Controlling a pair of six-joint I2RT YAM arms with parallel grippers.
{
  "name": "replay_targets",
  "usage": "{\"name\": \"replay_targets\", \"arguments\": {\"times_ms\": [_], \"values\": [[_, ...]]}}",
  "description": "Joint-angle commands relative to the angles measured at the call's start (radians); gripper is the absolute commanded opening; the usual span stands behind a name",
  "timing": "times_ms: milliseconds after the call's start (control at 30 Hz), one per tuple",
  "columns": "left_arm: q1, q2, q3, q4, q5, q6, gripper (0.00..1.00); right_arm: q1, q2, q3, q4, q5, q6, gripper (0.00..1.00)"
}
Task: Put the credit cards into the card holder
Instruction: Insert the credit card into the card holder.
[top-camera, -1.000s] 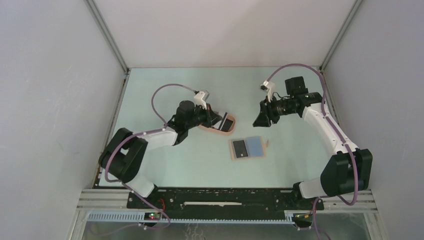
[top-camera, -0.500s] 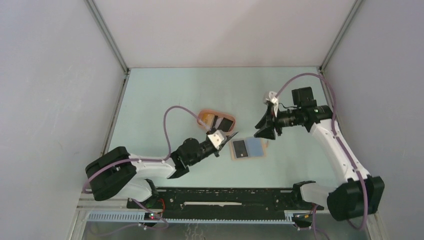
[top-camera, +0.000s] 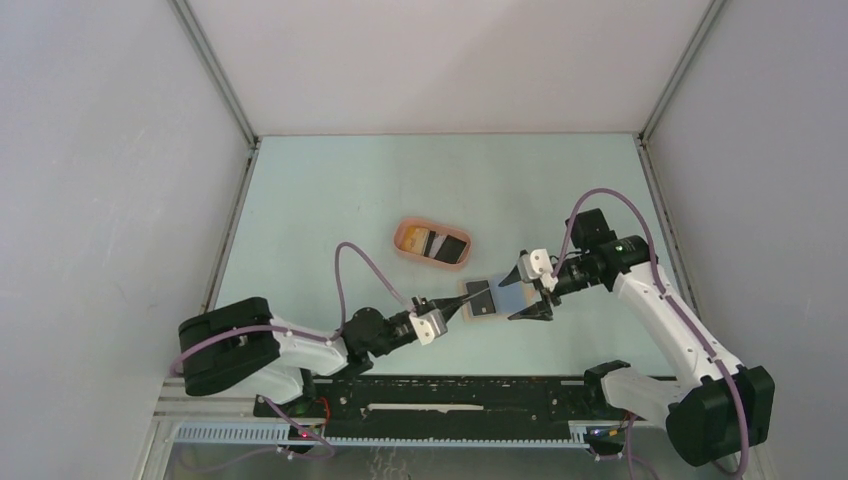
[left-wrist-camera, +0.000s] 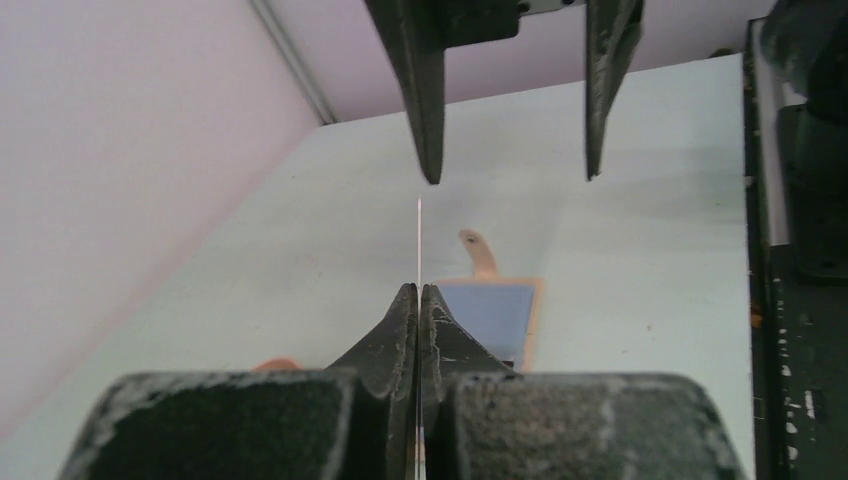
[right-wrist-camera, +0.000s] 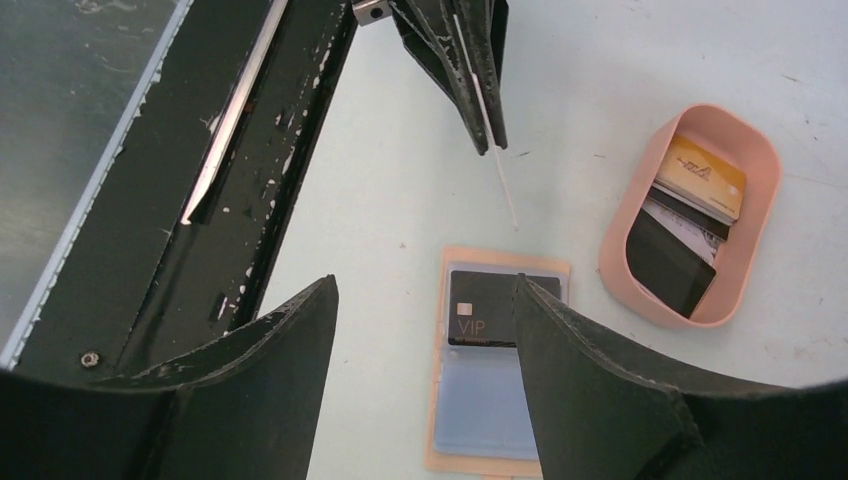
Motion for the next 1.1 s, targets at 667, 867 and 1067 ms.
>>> {"name": "replay_targets", "arguments": {"times_ms": [667,867,1067], "values": [[-0.026,0.072,0.027,0.095,0.090,-0.149,0.00,0.150,0.061,0.001,0.126,0.039,0.080,0.26],[-0.026,0.068,0.028,0.100,0.084,-0.181,0.06,0.166,0.082,0.015,0.134,0.052,0.123,0.02],[-0.019,0.012,-0.018,0.104,0.044,-0.294,0.52,0.166,0.111,0.063,0.070,0.055,0.137,0.00]]}}
